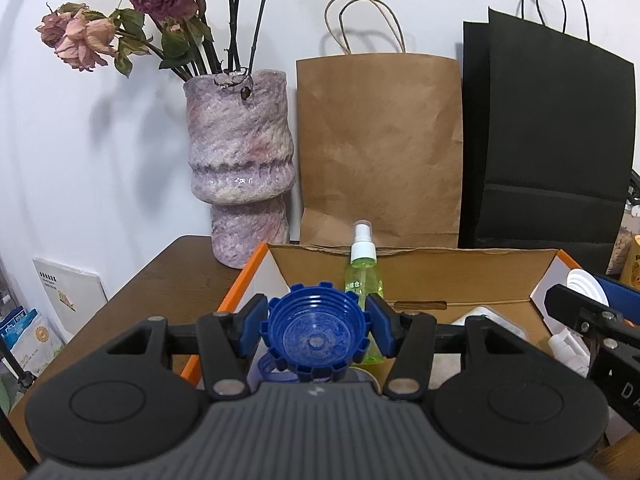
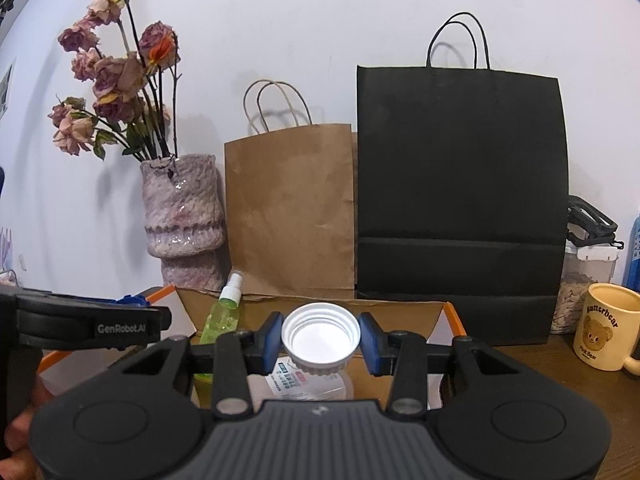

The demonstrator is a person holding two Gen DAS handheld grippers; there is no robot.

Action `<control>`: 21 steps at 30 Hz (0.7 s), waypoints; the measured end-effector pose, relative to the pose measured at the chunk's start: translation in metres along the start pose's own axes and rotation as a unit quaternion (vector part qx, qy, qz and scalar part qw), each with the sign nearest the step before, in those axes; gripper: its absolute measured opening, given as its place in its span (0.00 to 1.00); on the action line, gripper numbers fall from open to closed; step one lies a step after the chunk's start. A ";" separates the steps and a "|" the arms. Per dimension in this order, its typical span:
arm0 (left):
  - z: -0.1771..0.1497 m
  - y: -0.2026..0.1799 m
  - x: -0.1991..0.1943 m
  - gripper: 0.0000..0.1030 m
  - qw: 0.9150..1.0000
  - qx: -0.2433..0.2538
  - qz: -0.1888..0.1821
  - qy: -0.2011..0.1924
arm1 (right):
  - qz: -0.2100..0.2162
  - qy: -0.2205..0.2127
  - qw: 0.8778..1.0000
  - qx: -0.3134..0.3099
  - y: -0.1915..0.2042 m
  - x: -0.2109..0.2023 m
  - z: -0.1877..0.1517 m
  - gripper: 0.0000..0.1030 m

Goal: Organize rigid objects
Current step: 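Open both tools to drop the white cap and blue cap into the box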

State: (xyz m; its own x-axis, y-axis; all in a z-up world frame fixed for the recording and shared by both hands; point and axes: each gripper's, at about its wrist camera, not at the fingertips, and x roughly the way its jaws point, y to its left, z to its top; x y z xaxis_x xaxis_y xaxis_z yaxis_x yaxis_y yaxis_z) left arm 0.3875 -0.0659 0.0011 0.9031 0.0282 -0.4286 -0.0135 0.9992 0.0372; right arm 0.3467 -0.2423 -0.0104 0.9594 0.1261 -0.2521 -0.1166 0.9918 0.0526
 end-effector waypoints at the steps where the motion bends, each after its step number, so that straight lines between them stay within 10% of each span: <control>1: 0.000 0.000 0.002 0.54 1.000 0.001 0.000 0.000 | 0.000 0.002 1.000 -0.001 0.000 0.002 0.000 0.38; 13: 0.000 -0.001 0.015 0.60 1.000 0.011 -0.002 0.009 | -0.001 0.020 1.000 -0.008 0.000 0.012 -0.001 0.39; 17: 0.000 -0.002 0.010 0.90 1.000 0.017 0.009 -0.009 | -0.015 0.016 1.000 -0.002 -0.001 0.009 -0.003 0.83; 21: 0.001 -0.002 0.008 1.00 1.000 0.015 0.010 -0.014 | -0.028 -0.001 1.000 0.012 -0.006 0.004 -0.003 0.99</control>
State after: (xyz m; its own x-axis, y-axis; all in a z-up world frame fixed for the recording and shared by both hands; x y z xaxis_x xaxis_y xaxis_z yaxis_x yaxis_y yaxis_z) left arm 0.3947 -0.0678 -0.0017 0.9147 0.0460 -0.4016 -0.0182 0.9972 0.0728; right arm 0.3507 -0.2477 -0.0146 0.9648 0.0700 -0.2533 -0.0564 0.9966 0.0608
